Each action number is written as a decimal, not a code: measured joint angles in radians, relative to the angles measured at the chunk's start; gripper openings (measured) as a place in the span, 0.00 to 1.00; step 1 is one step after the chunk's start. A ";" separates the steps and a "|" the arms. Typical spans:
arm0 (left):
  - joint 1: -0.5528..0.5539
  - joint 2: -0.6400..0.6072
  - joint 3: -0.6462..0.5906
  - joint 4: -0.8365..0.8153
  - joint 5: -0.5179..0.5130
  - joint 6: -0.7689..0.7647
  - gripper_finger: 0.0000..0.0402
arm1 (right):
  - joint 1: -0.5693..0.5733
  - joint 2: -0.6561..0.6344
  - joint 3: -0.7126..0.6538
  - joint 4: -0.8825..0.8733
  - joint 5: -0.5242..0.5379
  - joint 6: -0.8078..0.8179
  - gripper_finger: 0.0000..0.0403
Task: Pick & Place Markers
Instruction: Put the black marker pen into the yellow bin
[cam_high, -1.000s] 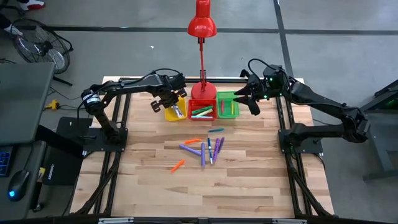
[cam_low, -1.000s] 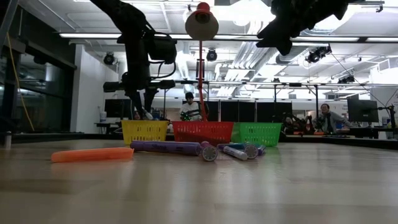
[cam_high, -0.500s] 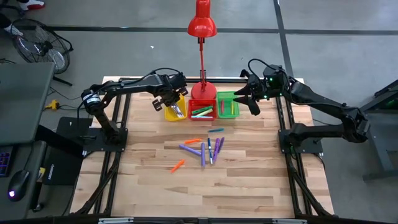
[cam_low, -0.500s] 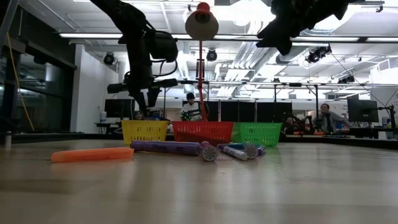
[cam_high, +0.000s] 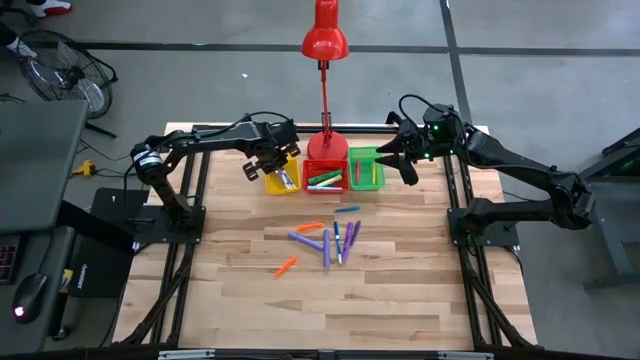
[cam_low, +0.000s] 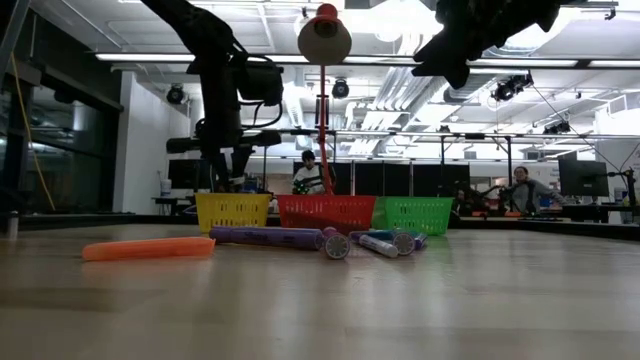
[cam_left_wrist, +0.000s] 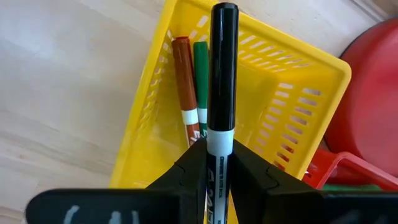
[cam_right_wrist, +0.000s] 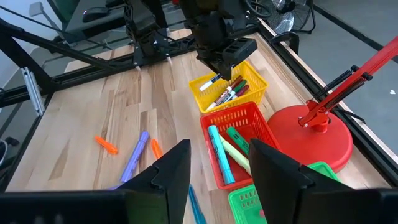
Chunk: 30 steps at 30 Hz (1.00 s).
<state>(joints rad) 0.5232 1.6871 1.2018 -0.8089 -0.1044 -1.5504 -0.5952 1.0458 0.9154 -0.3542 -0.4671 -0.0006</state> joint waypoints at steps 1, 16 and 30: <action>0.000 0.000 0.000 0.000 -0.002 0.000 0.13 | 0.000 0.000 0.000 0.000 0.000 0.000 0.37; 0.000 0.000 0.000 0.000 -0.004 0.027 0.13 | 0.000 0.000 0.000 0.000 0.012 -0.001 0.37; 0.000 0.000 0.000 0.005 -0.007 0.028 0.25 | 0.000 0.000 0.000 0.000 0.012 -0.004 0.37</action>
<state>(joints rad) 0.5232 1.6871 1.2018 -0.8043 -0.1114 -1.5223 -0.5949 1.0458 0.9154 -0.3542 -0.4553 -0.0044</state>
